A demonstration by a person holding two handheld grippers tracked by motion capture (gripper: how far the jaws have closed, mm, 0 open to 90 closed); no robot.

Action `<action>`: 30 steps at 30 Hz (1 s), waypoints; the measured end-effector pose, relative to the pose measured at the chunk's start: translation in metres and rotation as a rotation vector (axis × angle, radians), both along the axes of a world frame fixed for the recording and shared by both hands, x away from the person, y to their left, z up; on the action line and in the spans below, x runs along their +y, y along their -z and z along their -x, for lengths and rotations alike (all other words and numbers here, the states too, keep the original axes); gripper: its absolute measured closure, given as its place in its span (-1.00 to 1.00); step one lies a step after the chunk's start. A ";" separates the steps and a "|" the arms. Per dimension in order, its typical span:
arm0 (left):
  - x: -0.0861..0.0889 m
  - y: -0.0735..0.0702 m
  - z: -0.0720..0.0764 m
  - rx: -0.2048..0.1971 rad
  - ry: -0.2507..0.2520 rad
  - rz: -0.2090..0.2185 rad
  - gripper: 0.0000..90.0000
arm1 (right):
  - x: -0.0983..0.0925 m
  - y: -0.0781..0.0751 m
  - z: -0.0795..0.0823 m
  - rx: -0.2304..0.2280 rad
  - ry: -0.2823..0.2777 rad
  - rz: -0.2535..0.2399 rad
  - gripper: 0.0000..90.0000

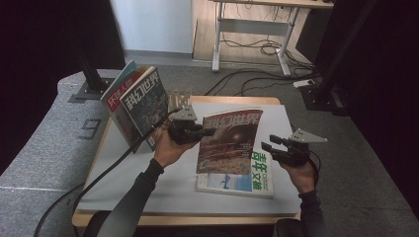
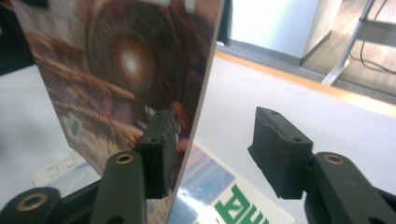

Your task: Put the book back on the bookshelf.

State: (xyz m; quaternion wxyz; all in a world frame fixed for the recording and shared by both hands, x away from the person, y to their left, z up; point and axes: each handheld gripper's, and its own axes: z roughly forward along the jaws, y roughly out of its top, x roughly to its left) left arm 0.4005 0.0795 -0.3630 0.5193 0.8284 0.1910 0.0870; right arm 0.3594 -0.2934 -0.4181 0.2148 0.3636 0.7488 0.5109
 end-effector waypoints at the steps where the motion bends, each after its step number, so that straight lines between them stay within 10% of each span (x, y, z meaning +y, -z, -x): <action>1: 0.000 0.000 0.000 0.002 -0.002 0.001 0.86 | 0.000 0.003 0.000 0.008 0.005 0.009 0.00; 30: 0.033 -0.011 0.003 0.030 -0.122 0.051 0.87 | -0.011 0.085 -0.003 0.236 0.076 0.118 -0.85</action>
